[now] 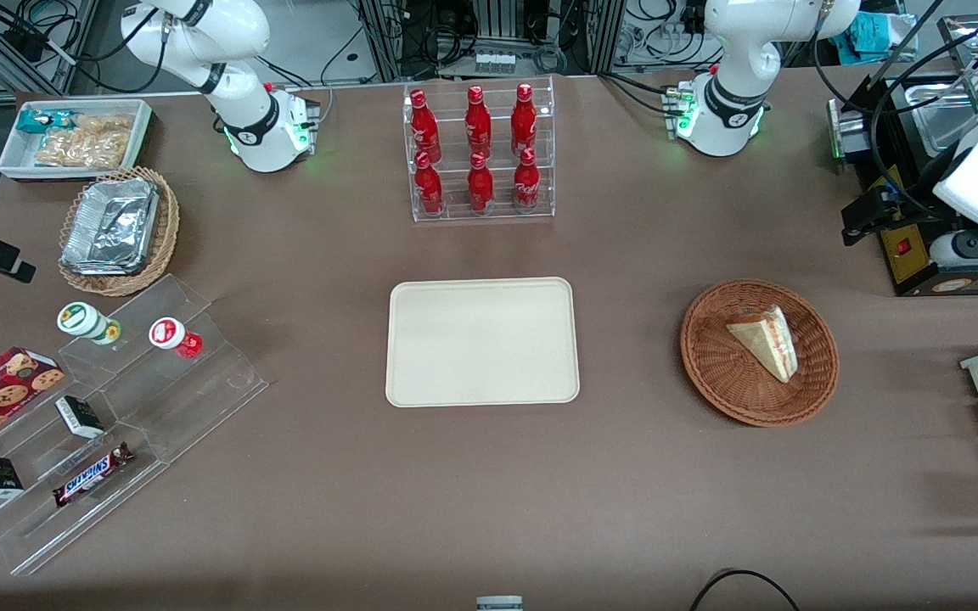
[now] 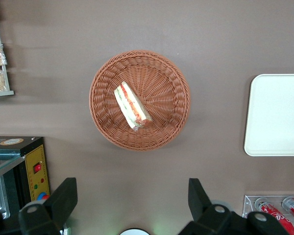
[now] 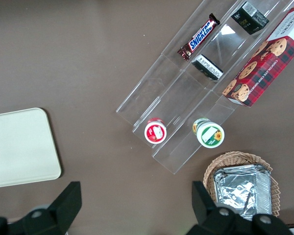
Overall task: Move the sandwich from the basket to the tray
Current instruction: 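Move the left gripper over the wrapped sandwich in the wicker basket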
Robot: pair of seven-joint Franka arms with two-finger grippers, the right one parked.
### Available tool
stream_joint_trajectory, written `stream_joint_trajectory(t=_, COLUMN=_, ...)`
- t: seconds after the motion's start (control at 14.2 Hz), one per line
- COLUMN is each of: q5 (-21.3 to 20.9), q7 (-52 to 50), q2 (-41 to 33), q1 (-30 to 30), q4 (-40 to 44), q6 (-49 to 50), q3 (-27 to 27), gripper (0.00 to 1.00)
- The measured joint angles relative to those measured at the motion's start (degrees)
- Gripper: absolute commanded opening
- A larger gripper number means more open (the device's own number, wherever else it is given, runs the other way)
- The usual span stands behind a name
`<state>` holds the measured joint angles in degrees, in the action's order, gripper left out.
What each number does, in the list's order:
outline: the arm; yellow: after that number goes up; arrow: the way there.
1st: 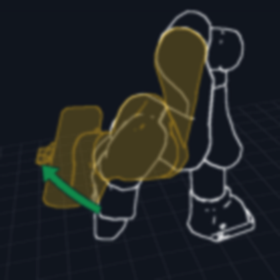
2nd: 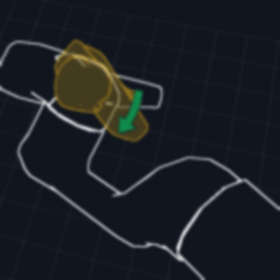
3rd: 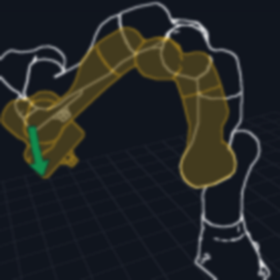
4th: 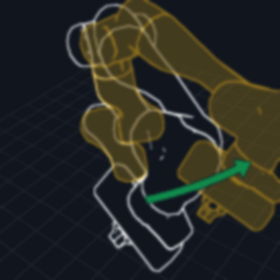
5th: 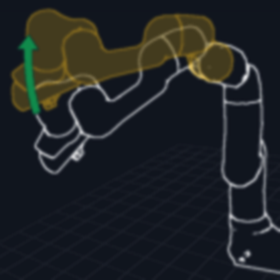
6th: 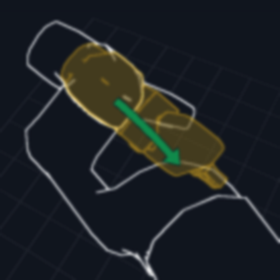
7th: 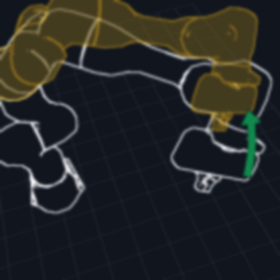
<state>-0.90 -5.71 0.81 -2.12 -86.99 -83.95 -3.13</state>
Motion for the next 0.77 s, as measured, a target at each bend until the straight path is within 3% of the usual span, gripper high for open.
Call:
stream_joint_trajectory(t=0.49, q5=0.0, q7=0.0, q2=1.0, q1=0.0, q4=-5.9, q6=-0.7, q3=0.0, gripper=1.0)
stream_joint_trajectory(t=0.77, q5=-0.2, q7=0.0, q2=1.9, q1=0.0, q4=-16.8, q6=-11.5, q3=0.0, gripper=1.0)
